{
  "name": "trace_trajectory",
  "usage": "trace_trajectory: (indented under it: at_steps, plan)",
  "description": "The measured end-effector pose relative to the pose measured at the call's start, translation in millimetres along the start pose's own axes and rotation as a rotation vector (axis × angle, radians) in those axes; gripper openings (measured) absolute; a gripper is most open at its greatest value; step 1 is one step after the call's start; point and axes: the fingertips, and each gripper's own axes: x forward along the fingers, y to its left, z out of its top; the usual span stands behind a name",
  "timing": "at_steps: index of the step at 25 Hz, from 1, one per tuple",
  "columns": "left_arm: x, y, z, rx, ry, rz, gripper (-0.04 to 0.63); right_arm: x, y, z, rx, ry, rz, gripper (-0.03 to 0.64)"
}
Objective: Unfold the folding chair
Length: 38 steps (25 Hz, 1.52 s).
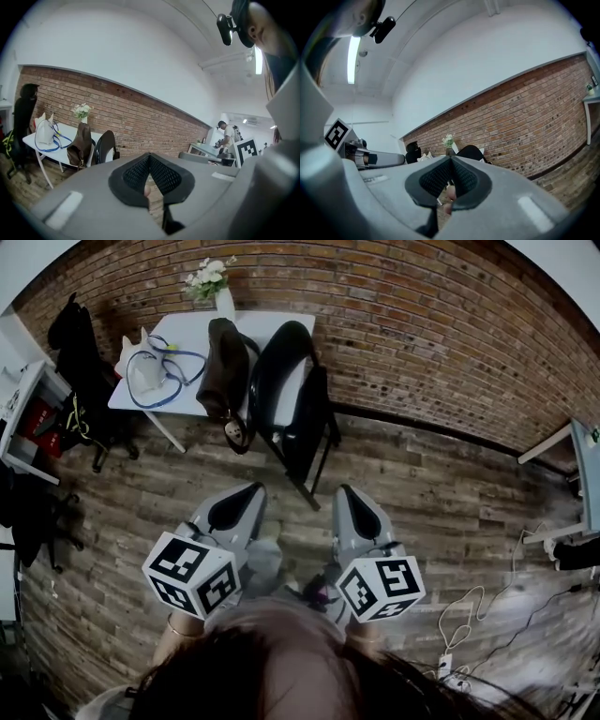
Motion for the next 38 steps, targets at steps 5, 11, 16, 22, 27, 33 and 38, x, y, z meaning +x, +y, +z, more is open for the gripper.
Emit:
trace_trajectory:
  at_steps: [5,11,16,22,27,33,38]
  plan:
    - [16.3,12.0,4.5,-0.002,0.007,0.001,0.002,12.8,-10.1,-0.3,0.006,0.006,-0.015,-0.006]
    - [37.7,34.5,12.5,-0.013,0.008,-0.004,0.002,37.0,-18.3,-3.1,0.007,0.030,-0.023,-0.006]
    - [56.1,57.2,23.7,-0.016,0.007,-0.001,0.002,61.4,-25.6,0.9,0.004,0.038,-0.036,-0.006]
    - [78.9,87.0,37.9,-0.017,0.009,-0.002,0.002,94.1,-32.1,4.2,0.001,0.050,-0.045,-0.006]
    - [99.0,112.9,48.3,-0.022,0.020,-0.003,0.002,121.8,-39.0,7.1,-0.003,0.065,-0.061,-0.006]
    - [125.0,145.0,60.1,-0.027,0.033,-0.009,0.003,153.3,-46.7,8.9,-0.003,0.070,-0.086,-0.005]
    - [145.7,170.0,64.7,-0.028,0.048,-0.021,0.006,178.5,-52.7,3.9,-0.001,0.082,-0.108,-0.003]
